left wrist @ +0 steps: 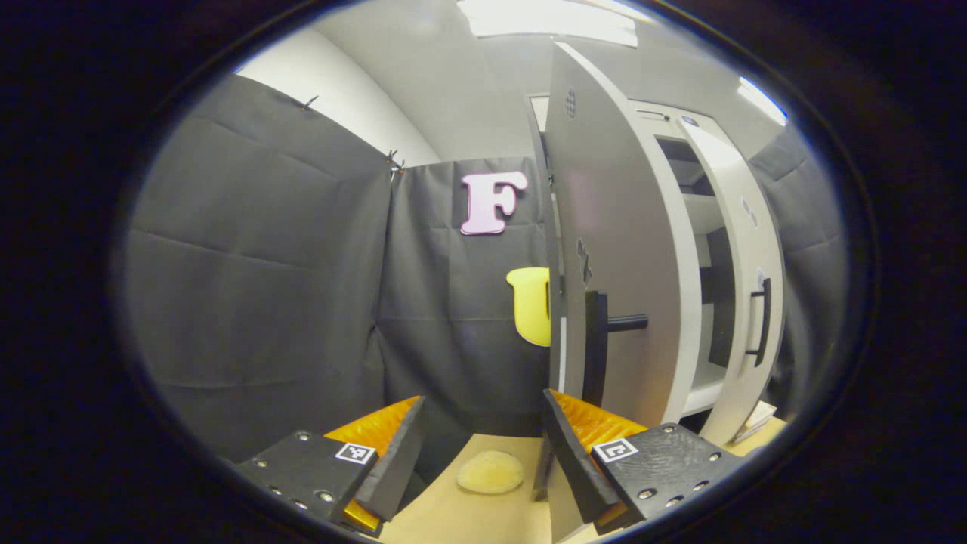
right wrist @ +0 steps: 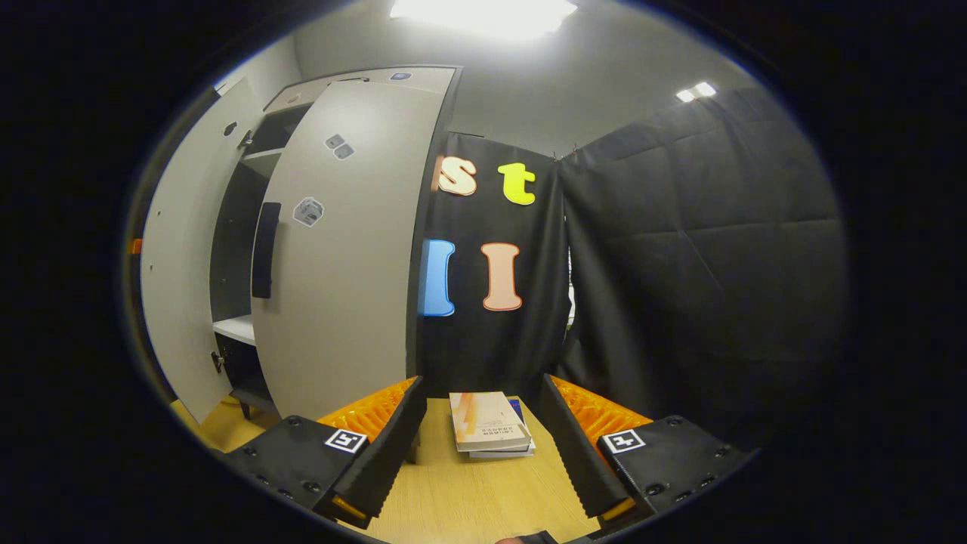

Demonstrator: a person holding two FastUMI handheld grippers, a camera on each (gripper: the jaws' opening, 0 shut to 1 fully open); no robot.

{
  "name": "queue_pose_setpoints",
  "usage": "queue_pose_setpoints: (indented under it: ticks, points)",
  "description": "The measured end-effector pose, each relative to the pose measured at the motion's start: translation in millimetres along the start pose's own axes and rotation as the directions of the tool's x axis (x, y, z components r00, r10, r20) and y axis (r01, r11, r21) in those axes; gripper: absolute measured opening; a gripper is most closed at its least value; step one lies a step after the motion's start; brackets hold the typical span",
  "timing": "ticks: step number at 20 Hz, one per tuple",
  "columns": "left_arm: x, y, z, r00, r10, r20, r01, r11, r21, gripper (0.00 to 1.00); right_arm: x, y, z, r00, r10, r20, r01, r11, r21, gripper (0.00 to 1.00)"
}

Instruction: Grasp the bottle in the cabinet with the left hand and place it on the coaster, then close the right door with the right hand and the left door with the left hand.

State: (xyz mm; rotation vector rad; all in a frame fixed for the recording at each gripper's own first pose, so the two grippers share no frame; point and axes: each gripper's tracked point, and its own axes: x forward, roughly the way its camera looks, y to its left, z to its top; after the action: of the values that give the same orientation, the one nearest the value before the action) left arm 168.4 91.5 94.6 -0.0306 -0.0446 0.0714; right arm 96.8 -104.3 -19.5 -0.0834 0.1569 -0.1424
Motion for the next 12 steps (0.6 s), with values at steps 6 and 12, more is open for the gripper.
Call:
queue_pose_setpoints:
  ticks: [6,12]
  points:
    - [0.7,-32.1,-0.3,0.999,-0.049,0.005,0.049,0.997,-0.052,0.90,-0.7,-16.9,-6.1,1.000,-0.013,-0.011,0.014,1.000,0.012,0.97]
    - [-7.1,-60.2,5.1,0.998,-0.058,0.029,0.058,0.998,-0.008,0.89,-8.0,-31.9,-6.2,0.999,-0.033,-0.007,0.033,0.999,0.011,0.97]
